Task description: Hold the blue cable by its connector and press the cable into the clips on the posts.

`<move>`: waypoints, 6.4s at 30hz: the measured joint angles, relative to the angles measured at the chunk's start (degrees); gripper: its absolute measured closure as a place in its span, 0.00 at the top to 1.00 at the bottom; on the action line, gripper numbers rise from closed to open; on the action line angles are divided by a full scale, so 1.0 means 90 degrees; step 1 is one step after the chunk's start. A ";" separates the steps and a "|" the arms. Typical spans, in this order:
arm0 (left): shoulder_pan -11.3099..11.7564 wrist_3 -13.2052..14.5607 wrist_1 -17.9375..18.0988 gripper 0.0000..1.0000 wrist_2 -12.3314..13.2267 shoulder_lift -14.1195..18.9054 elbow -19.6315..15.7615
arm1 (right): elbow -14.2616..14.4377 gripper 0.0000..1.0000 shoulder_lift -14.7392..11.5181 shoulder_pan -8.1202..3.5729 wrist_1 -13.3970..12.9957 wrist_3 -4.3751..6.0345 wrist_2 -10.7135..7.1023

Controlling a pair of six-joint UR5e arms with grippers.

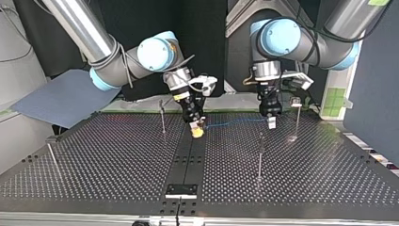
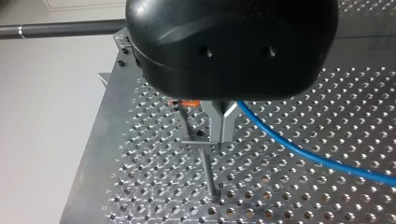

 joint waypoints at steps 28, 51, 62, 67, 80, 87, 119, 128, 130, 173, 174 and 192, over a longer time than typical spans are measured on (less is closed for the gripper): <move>0.0273 -0.0034 -0.0307 0.01 0.0064 -0.0270 0.0569 | -0.0564 0.00 0.0306 0.0007 0.0219 0.0172 -0.0046; 0.0624 -0.0044 -0.0323 0.01 0.0556 -0.0612 0.0854 | -0.0671 0.00 0.0363 -0.0047 0.0204 0.0173 -0.0160; 0.0766 -0.0264 -0.0417 0.01 0.0736 -0.0620 0.1114 | -0.0751 0.00 0.0408 -0.0085 0.0199 0.0173 -0.0220; 0.0838 -0.0367 -0.0481 0.01 0.0819 -0.0657 0.1242 | -0.0908 0.00 0.0537 -0.0110 0.0224 0.0173 -0.0244; 0.0904 -0.0399 -0.0567 0.01 0.1004 -0.1045 0.1507 | -0.1213 0.00 0.0811 -0.0185 0.0240 0.0172 -0.0280; 0.0932 -0.0502 -0.0633 0.01 0.1035 -0.1076 0.1732 | -0.1366 0.00 0.0835 -0.0278 0.0241 0.0173 -0.0293; 0.1042 -0.0437 -0.1092 1.00 0.0799 -0.1267 0.1979 | -0.1430 0.00 0.0863 -0.0361 0.0301 0.0153 -0.0313; 0.1051 -0.0740 -0.1563 1.00 0.0409 -0.1265 0.1978 | -0.1429 0.00 0.0865 -0.0364 0.0316 0.0135 -0.0319; 0.1052 -0.0841 -0.1665 1.00 0.0444 -0.1263 0.1978 | -0.1429 0.00 0.0864 -0.0363 0.0316 0.0134 -0.0321; 0.0596 -0.2077 -0.3121 1.00 0.1558 0.0481 0.1022 | -0.1430 0.00 0.0862 -0.0368 0.0434 0.0095 -0.0323; 0.0575 -0.2065 -0.3123 1.00 0.1555 0.0484 0.1022 | -0.1430 0.00 0.0863 -0.0368 0.0438 0.0095 -0.0323; 0.0310 -0.2030 -0.3127 1.00 0.1541 0.0485 0.1021 | -0.1428 0.00 0.0862 -0.0367 0.0487 0.0095 -0.0323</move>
